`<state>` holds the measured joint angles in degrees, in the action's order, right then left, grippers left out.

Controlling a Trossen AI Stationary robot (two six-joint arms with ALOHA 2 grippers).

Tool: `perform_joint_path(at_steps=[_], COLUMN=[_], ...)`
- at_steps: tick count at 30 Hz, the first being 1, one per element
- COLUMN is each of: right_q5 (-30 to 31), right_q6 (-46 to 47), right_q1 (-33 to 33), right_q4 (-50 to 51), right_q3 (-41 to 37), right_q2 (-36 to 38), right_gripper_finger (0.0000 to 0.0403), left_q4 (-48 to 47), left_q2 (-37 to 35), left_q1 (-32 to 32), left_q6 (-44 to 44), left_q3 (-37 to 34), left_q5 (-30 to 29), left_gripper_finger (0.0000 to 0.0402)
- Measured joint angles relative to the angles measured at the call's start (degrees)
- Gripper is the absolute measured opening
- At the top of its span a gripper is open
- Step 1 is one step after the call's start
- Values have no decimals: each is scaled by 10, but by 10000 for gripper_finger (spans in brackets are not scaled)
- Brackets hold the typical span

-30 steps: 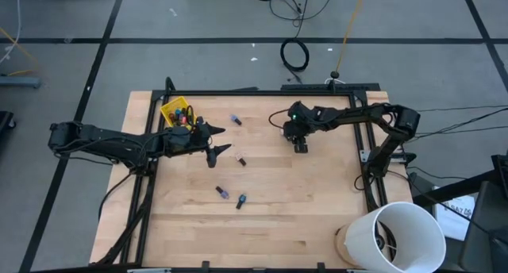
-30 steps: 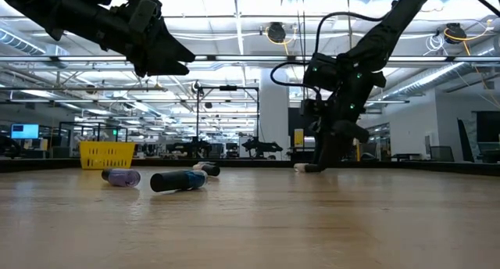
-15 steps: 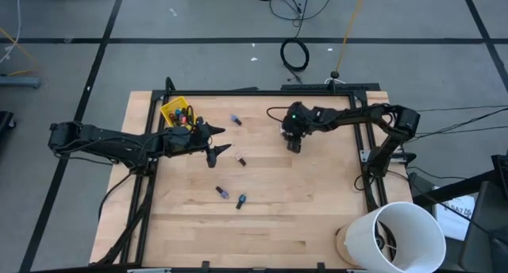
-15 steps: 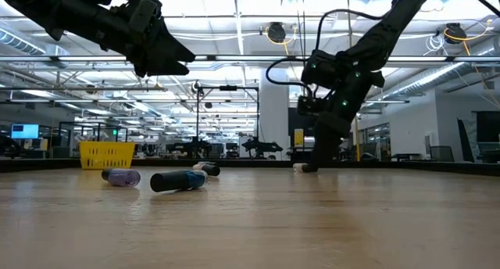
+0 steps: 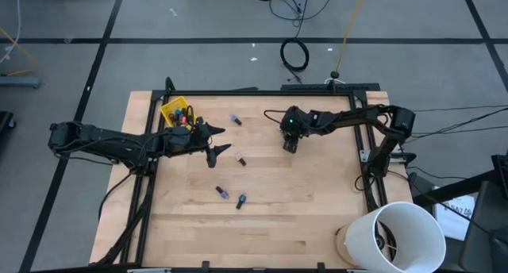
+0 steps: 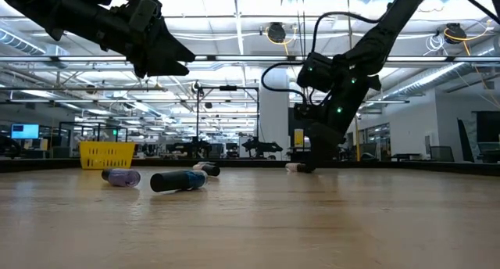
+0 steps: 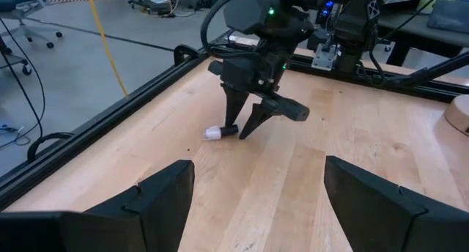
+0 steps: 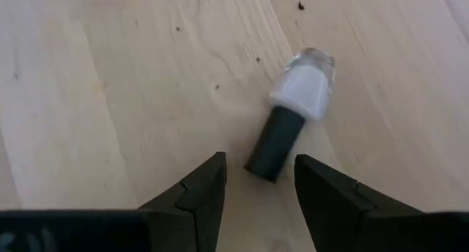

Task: Pick & Place Nail Polish
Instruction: Put the white nail polish into the yellow bin

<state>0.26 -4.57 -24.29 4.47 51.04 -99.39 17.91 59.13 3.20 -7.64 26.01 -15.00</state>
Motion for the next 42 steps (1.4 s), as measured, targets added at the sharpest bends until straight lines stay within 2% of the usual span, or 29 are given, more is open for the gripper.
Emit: perform_joint_path(at_steps=[8,22,26,33,42], right_q5=[-3,-4,-4,-5,-3], right_q6=[-23,9,9,6,-44], right_q1=[1,-9,-9,-8,2], right_q4=[-12,-45,-45,-44,-71], right_q3=[2,0,0,0,-1], right_q2=[-25,-28,-28,-28,-25], right_gripper_finger=[153,150,122,47,47], left_q4=[-1,-1,-1,-1,-1], left_q2=[0,0,0,0,0], left_q1=[0,0,0,0,0], left_q6=[0,0,-1,-1,-1], left_q3=[0,0,0,0,0], left_q5=[0,0,0,0,0], left_gripper_finger=[294,294,294,294,294])
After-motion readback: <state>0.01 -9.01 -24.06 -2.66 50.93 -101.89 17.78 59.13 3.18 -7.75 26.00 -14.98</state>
